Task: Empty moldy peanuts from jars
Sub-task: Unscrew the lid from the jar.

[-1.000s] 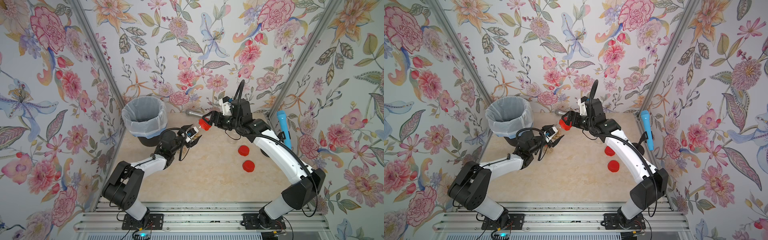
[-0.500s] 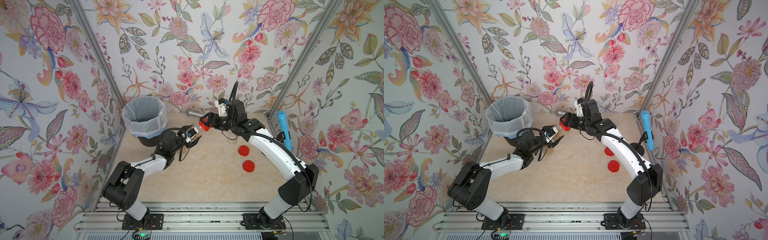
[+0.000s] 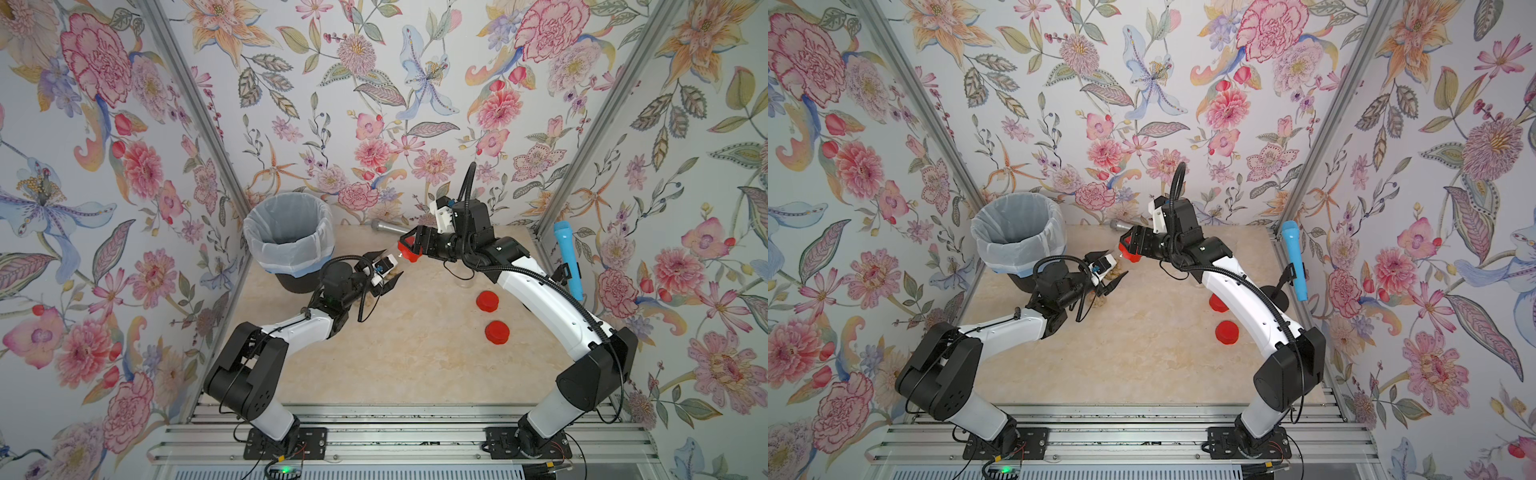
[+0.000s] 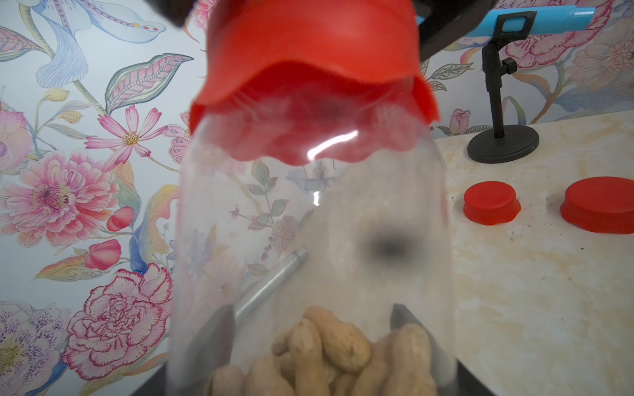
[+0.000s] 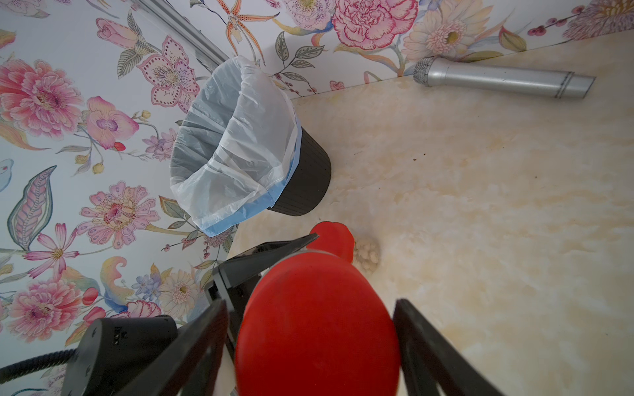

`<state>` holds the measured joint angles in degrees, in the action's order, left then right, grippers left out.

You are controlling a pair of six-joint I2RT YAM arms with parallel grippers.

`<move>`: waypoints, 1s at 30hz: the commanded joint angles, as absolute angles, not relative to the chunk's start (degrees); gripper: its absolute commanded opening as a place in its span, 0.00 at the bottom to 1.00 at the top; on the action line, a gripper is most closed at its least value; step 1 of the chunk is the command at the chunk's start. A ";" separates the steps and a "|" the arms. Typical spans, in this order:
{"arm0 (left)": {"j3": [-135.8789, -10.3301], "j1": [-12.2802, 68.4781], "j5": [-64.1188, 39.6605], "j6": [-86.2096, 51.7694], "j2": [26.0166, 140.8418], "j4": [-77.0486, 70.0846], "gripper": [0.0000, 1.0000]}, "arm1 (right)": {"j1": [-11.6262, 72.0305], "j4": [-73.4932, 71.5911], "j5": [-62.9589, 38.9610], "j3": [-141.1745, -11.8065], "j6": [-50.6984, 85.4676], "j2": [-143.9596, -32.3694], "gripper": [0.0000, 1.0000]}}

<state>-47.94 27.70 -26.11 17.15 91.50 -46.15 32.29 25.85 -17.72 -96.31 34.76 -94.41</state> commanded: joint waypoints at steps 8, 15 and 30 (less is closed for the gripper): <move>-49.31 27.82 -25.18 17.84 90.53 -47.22 0.36 | 32.96 25.44 -18.38 -95.49 33.82 -95.20 0.78; -49.08 27.86 -25.22 17.68 90.30 -47.11 0.36 | 33.22 25.57 -17.89 -95.05 33.60 -95.10 0.77; -49.26 27.84 -25.18 18.01 90.10 -46.74 0.36 | 33.05 25.64 -19.07 -94.57 32.28 -95.83 0.63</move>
